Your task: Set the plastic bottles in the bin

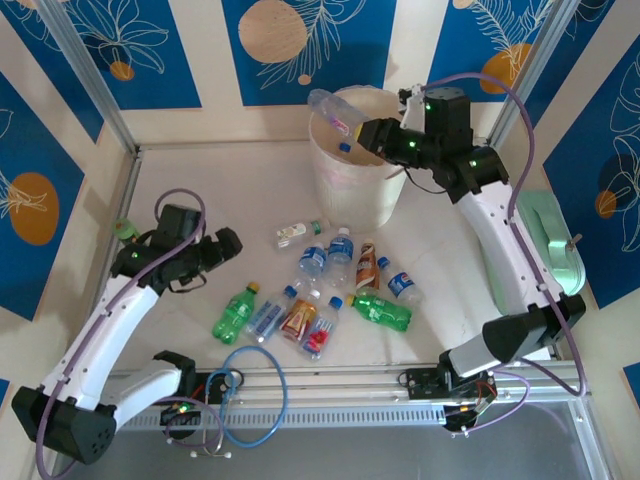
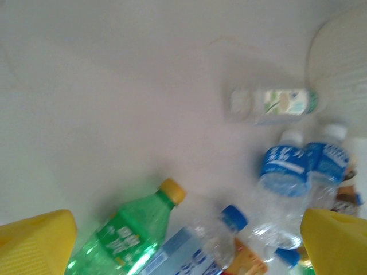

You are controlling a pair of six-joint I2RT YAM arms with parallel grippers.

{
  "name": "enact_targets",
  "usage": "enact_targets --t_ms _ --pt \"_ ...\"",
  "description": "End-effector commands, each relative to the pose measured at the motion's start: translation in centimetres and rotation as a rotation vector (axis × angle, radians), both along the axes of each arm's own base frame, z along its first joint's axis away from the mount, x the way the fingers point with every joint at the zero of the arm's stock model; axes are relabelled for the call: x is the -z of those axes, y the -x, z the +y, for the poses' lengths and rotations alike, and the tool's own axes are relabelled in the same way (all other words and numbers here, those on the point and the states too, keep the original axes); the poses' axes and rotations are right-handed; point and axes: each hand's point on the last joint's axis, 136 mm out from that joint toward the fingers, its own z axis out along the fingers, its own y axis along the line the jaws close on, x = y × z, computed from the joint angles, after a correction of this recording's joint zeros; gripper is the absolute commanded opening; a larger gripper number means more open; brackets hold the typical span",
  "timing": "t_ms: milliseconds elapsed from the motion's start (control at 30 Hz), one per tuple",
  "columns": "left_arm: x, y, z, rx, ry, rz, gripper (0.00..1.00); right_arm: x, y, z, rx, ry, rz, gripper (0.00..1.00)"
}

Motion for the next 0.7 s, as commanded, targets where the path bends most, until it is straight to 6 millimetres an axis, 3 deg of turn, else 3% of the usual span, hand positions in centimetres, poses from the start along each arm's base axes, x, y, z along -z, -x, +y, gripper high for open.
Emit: enact_targets --t_ms 0,133,267,400,667 --pt "2.5 2.8 0.2 0.052 -0.062 0.09 1.0 0.9 -1.5 -1.7 0.058 0.032 0.025 0.18" --pt "3.9 4.8 0.7 0.073 -0.108 0.145 1.0 1.9 -2.6 -2.7 0.081 0.031 0.059 0.23" --pt "5.4 6.3 0.5 0.077 -0.091 0.194 1.0 2.7 -3.3 -3.0 0.088 0.041 0.077 0.45" --pt "6.2 7.5 0.8 0.068 -0.098 0.211 1.0 2.2 -3.3 -2.9 0.08 0.042 0.068 0.57" --pt "7.5 8.7 1.2 0.079 -0.137 0.255 1.0 0.2 -1.1 -2.8 0.048 0.036 0.018 0.6"
